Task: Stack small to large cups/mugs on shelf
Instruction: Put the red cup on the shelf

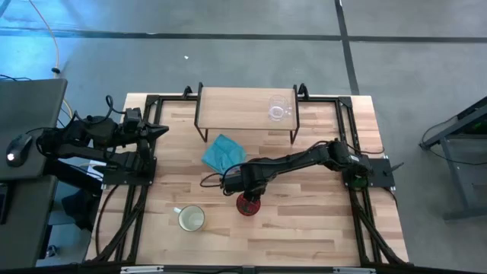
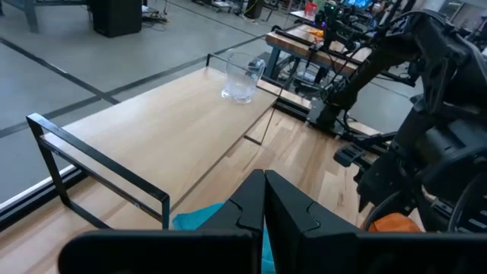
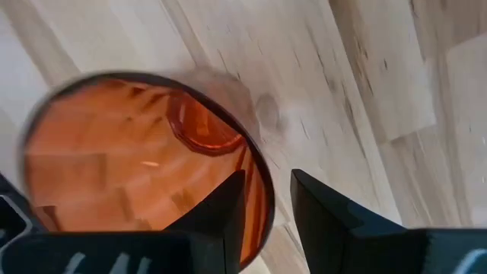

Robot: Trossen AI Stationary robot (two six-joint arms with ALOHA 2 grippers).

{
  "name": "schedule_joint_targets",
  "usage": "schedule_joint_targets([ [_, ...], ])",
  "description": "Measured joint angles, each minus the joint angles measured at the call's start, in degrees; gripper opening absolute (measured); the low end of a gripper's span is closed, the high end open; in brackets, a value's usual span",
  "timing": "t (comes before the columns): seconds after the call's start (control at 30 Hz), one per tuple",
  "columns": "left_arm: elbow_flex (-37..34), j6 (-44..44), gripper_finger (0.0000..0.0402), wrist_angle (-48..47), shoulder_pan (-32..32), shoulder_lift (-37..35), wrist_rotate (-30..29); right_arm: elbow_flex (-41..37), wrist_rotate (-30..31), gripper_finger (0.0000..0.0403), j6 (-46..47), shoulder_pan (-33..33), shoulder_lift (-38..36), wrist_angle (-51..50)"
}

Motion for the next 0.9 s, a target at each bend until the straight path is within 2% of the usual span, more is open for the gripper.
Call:
schedule_joint_targets([
  [0.37,0.00,-0.02,0.0001,0.04,0.00,0.00,-0.17,0.05,0.26,0.0091,0.00,-0.13,-0.04,0.57],
  [0.47,0.00,-0.02,0.0001,0.06,0.00,0.00,-0.17,0.05,0.28,0.0071,-0.09,-0.36,-0.04,0.44],
  [0.63,0.00,-0.02,0.0001,0.07,0.00,0.00,-0.17,0.05,0.26,0.0010,-1.07,-0.37,-0.06,0.33],
  [0.9,0.00,0.17,0.0001,0.07,0.00,0.00,-0.17,0.07,-0.36,0.0003,-1.03,-1.33,-0.55,-0.05],
])
